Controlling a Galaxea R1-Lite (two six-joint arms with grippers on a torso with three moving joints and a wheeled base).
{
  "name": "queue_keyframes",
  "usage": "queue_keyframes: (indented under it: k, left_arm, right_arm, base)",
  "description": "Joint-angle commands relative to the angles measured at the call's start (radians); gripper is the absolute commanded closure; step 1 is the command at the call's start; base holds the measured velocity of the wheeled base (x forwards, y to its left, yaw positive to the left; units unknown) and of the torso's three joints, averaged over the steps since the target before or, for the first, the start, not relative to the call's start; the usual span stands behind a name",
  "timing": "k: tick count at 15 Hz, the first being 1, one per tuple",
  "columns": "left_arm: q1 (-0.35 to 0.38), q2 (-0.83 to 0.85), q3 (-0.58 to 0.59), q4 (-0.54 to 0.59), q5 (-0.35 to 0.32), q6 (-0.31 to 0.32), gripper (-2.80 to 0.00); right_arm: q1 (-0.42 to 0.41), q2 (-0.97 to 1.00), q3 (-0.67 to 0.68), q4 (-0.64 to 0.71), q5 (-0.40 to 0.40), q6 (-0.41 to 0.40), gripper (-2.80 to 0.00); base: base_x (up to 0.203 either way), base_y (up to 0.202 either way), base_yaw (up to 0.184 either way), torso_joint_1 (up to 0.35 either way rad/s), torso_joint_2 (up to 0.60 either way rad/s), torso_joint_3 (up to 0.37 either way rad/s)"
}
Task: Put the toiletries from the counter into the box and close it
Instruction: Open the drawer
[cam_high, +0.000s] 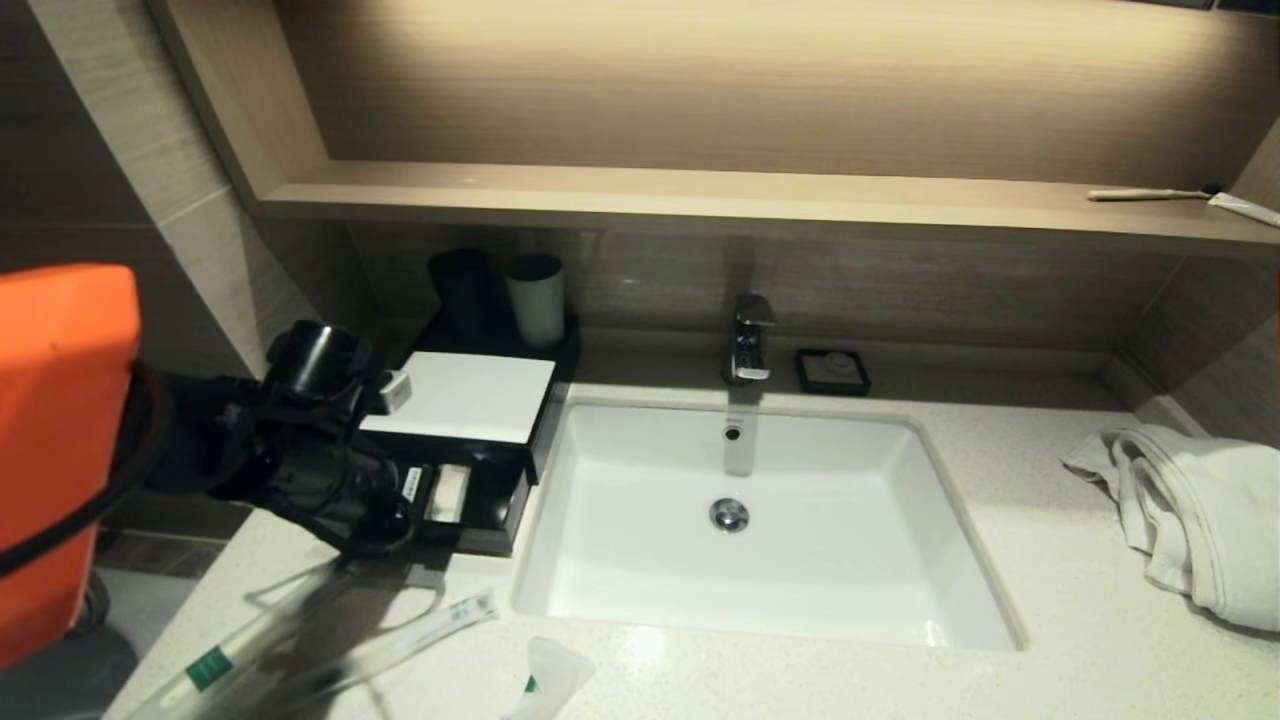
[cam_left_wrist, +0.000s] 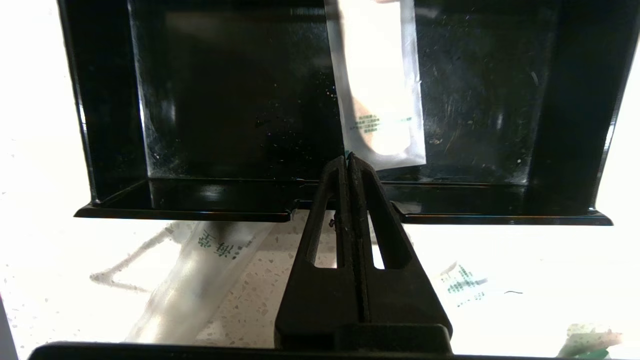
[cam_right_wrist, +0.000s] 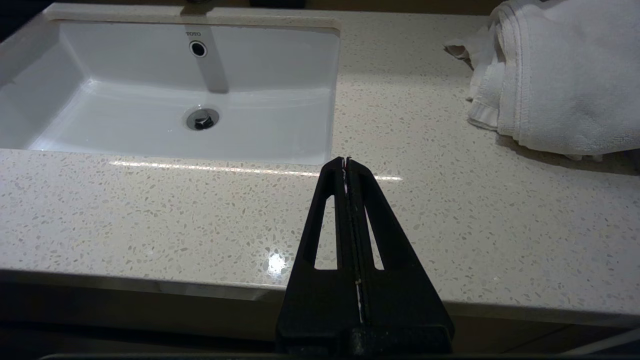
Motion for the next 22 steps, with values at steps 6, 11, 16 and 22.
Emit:
queue_keyframes:
  k: [6,11,16,22]
  left_arm:
    - [0.0,0.061,-0.036,0.027,0.001,-0.001,0.0]
    - [-0.001,0.081,-0.111,0.14,0.001,0.005,0.0]
    - [-0.001,0.095,-0.148,0.2,0.001,0.005,0.0]
    - [-0.001,0.088,-0.149,0.242,0.001,0.009,0.0]
  right_arm:
    - [0.0,0.0,0.0,0.0,0.0,0.0,0.0]
    - [0.0,0.0,0.0,0.0,0.0,0.0,0.0]
    - [0.0,0.0,0.0,0.0,0.0,0.0,0.0]
    - [0.0,0.0,0.0,0.0,0.0,0.0,0.0]
  base:
    - [0.0,0.0,0.0,0.0,0.0,0.0]
    - [0.0,0.0,0.0,0.0,0.0,0.0]
    - [0.0,0.0,0.0,0.0,0.0,0.0]
    - [0.0,0.0,0.0,0.0,0.0,0.0]
